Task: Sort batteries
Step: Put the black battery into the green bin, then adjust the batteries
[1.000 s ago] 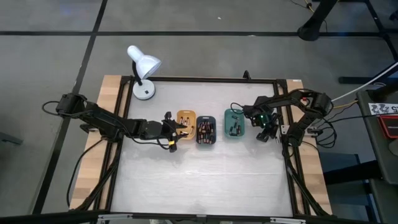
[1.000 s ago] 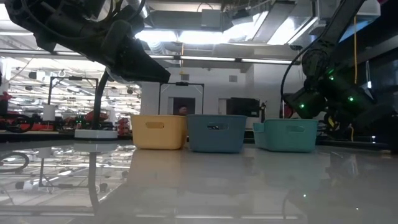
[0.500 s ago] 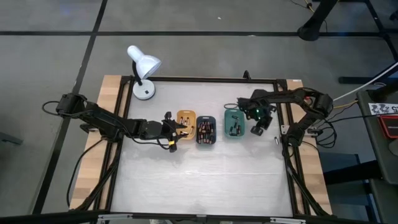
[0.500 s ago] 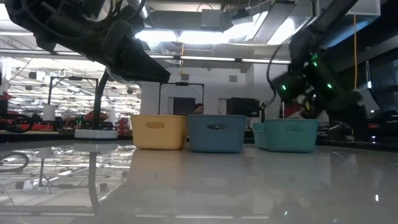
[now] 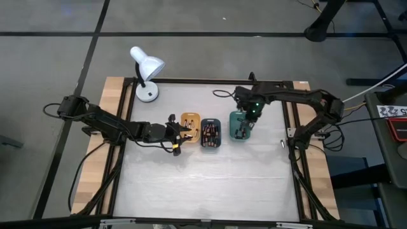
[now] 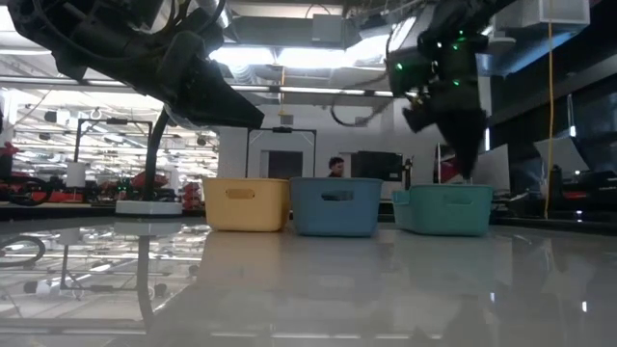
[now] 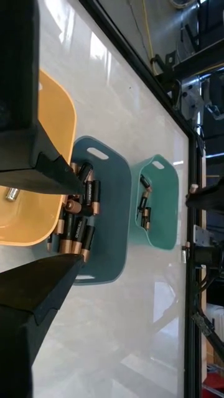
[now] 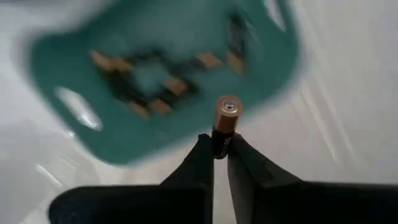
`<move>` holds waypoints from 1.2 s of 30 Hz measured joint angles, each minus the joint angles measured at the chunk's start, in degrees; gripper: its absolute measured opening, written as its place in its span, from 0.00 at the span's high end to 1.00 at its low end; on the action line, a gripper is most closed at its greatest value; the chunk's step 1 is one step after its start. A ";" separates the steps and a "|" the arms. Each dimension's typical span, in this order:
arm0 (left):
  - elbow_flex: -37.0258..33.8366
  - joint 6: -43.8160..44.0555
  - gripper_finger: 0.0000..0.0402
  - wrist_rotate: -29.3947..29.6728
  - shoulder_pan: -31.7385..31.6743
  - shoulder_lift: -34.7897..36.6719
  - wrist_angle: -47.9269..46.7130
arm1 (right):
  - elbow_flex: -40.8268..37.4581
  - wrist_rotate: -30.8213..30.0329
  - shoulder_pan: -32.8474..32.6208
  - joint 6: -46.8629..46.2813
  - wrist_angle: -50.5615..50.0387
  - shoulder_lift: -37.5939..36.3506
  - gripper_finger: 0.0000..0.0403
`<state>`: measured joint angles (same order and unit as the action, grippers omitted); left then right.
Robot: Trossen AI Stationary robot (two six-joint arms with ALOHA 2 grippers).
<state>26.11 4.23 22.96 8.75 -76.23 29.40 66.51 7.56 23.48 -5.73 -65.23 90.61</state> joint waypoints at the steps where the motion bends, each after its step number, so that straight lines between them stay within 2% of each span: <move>1: 0.00 -0.13 0.61 0.00 0.00 0.00 0.01 | 0.08 1.25 -0.70 -0.02 1.84 0.00 0.95; 6: 0.00 -0.12 0.61 0.00 0.00 0.00 -0.01 | 0.13 2.49 -4.00 -1.90 8.61 0.39 0.90; 15: 0.00 -0.04 0.61 0.00 0.00 0.00 0.11 | 0.13 -1.41 -4.72 -3.69 8.46 0.45 0.62; 20: 0.00 0.02 0.61 0.00 0.00 0.00 0.14 | 0.13 -3.57 -4.72 -2.58 6.67 0.45 0.52; 26: 0.00 0.04 0.61 0.00 0.00 0.00 0.10 | 0.13 -3.52 -4.72 -3.32 -5.70 0.45 0.46; 29: 0.00 -0.09 0.61 -0.01 0.00 0.00 0.10 | 0.12 -4.03 -4.72 -4.33 -8.86 0.16 0.44; 34: 0.00 -0.05 0.61 -0.01 0.03 0.00 0.07 | 0.04 -12.91 -4.60 -5.12 -10.19 -2.58 0.45; 36: 0.00 0.13 0.61 0.00 0.22 0.00 0.07 | -1.25 -13.62 -3.43 -7.49 -10.96 -3.91 0.46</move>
<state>26.11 4.36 22.96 8.97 -76.23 29.47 65.26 -6.06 20.05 -13.22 -76.18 86.70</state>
